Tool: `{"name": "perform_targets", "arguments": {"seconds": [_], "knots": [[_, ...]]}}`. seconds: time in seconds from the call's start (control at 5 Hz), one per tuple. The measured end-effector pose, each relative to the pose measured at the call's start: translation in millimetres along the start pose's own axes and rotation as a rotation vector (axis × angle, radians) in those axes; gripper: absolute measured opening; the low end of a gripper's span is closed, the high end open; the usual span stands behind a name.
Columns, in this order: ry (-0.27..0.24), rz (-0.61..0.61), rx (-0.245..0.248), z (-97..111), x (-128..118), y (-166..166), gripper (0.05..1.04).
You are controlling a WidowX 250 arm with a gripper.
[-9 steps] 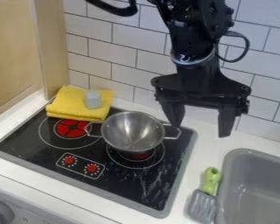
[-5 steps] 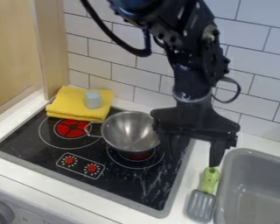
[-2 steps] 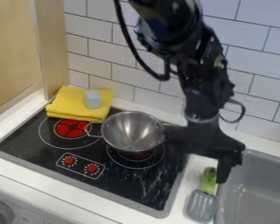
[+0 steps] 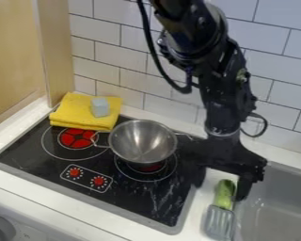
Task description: Move the green spatula on top of the yellow cloth
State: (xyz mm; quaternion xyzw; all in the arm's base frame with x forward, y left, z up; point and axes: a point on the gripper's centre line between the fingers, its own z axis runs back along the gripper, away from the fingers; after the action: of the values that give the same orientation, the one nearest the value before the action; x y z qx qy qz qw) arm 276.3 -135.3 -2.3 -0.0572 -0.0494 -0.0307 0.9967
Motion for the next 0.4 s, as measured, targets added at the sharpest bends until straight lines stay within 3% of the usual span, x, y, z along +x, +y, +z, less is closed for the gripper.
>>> {"name": "perform_targets", "arguments": {"seconds": [0.2,0.4], "knots": [[-0.012,0.007,0.014,0.0,1.6,1.5,0.624],[-0.023,0.014,0.029,0.0,3.2,3.4,0.394]]}}
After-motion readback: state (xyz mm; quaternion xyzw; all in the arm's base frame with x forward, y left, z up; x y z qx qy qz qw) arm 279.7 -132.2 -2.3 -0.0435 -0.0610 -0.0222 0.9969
